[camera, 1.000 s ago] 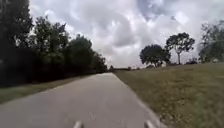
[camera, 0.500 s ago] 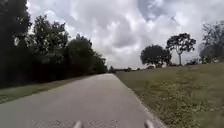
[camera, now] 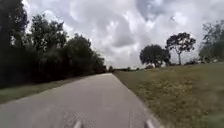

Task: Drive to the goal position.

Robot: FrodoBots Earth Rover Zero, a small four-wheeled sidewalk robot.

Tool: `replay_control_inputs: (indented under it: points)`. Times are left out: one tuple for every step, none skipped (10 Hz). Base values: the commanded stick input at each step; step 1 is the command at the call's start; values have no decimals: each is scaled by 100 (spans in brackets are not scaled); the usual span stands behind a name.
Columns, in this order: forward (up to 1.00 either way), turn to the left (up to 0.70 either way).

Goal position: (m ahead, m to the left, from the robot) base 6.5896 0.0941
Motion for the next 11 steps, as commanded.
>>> replay_control_inputs:
  points:
    - [70,0]
    - [70,0]
    - [70,0]
    - [70,0]
    - [70,0]
    - [70,0]
    - [70,0]
    - [70,0]
    - [70,0]
    - [70,0]
    - [70,0]
